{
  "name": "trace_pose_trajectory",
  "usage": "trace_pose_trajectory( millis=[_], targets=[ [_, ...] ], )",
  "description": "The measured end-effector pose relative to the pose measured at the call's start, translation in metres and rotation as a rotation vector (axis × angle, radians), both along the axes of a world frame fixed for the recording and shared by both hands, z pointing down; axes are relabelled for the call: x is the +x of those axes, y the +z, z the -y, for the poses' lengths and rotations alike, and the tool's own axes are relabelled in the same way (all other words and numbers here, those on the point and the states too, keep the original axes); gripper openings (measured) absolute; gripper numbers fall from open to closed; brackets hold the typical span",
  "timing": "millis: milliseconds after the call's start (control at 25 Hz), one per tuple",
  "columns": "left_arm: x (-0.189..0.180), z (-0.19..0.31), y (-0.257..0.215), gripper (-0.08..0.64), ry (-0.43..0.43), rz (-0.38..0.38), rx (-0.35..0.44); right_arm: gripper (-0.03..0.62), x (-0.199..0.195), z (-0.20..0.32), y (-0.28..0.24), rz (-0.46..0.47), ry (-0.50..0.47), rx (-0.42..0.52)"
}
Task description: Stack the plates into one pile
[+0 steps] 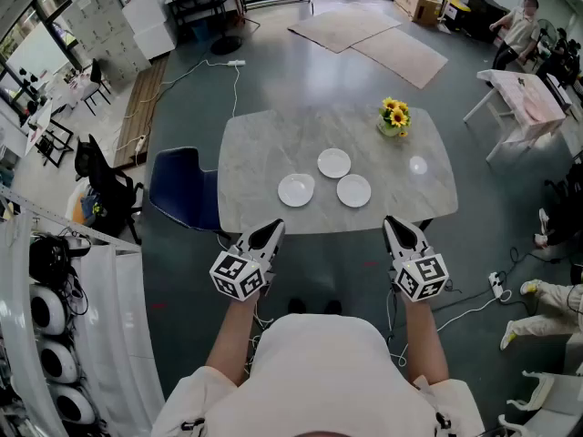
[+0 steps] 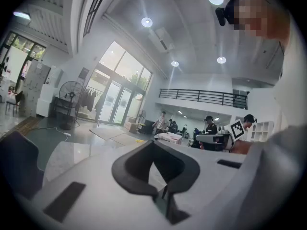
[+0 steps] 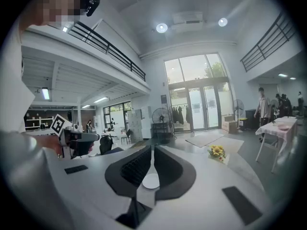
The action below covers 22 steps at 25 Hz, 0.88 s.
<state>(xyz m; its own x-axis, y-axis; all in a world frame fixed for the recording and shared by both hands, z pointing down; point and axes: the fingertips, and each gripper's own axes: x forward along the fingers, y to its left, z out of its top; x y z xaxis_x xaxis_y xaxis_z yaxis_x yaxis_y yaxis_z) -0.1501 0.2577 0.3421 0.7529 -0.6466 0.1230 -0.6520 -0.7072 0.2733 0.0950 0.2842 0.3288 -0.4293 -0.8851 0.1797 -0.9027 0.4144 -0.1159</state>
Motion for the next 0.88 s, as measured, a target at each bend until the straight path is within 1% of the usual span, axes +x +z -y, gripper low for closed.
trace_pose_trajectory(
  millis=[280, 560, 680, 880],
  targets=[
    [0.0048, 0.0001, -0.0030, 0.006, 0.004, -0.001, -0.002, 0.043, 0.0009, 0.0013, -0.0039, -0.004, -0.005, 0.002],
    [0.0063, -0.0014, 0.0019, 0.006, 0.005, 0.008, -0.003, 0.043, 0.0003, 0.0000, 0.0009, 0.016, 0.002, -0.005],
    [0.0068, -0.0032, 0.0019, 0.006, 0.006, -0.005, 0.003, 0.043, 0.0010, -0.0021, 0.0013, 0.022, 0.003, -0.004],
    [0.0094, -0.0042, 0.0005, 0.008, 0.011, 0.001, 0.007, 0.044, 0.0013, -0.0036, 0.0005, 0.008, -0.001, -0.004]
  ],
)
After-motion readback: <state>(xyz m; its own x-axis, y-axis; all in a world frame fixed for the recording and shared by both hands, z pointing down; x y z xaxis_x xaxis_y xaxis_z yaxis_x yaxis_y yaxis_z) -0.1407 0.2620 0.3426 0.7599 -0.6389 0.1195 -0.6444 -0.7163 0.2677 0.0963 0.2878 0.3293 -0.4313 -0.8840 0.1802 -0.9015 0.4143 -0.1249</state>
